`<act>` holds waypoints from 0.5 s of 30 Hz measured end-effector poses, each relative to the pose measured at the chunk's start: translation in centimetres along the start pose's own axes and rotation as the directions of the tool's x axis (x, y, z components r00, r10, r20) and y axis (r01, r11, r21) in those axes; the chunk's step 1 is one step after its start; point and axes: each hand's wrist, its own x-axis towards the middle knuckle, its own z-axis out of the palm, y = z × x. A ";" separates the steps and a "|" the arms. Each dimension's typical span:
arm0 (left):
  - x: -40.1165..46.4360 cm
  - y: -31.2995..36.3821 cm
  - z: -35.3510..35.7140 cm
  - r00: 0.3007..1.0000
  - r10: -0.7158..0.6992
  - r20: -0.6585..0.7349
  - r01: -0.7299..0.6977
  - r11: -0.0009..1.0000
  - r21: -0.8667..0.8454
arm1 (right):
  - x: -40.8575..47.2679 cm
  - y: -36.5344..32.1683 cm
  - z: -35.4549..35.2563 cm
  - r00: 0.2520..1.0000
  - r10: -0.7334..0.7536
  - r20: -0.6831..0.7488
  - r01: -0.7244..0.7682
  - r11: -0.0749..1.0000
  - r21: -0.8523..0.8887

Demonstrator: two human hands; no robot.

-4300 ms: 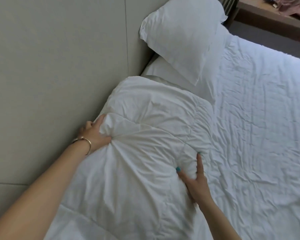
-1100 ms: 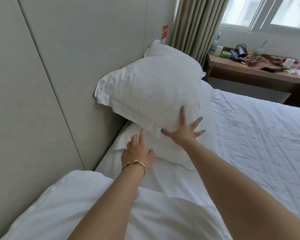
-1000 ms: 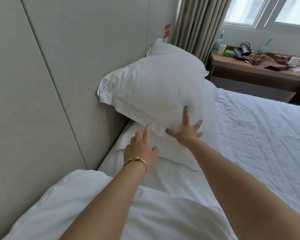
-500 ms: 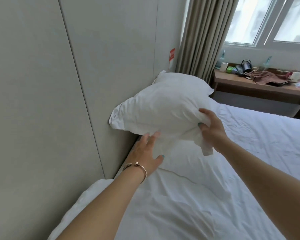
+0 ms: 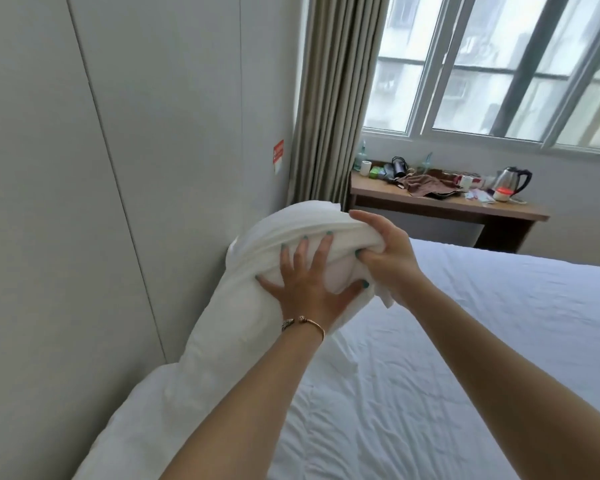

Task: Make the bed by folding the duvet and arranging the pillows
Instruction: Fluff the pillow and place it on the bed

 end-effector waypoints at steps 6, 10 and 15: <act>-7.3 11.5 -0.1 0.967 0.149 -0.206 -0.156 0.988 -0.017 | -6.0 -2.2 -13.1 0.999 -0.016 -0.034 0.014 0.998 -0.056; -14.6 18.2 1.7 0.957 0.184 -0.226 -0.199 0.979 -0.046 | -12.0 -1.3 -21.6 0.999 0.001 -0.053 -0.005 0.997 -0.074; -24.7 27.7 3.3 0.984 0.180 -0.008 -0.180 0.981 -0.079 | -20.8 1.2 -33.2 0.998 0.030 -0.054 -0.033 0.998 -0.050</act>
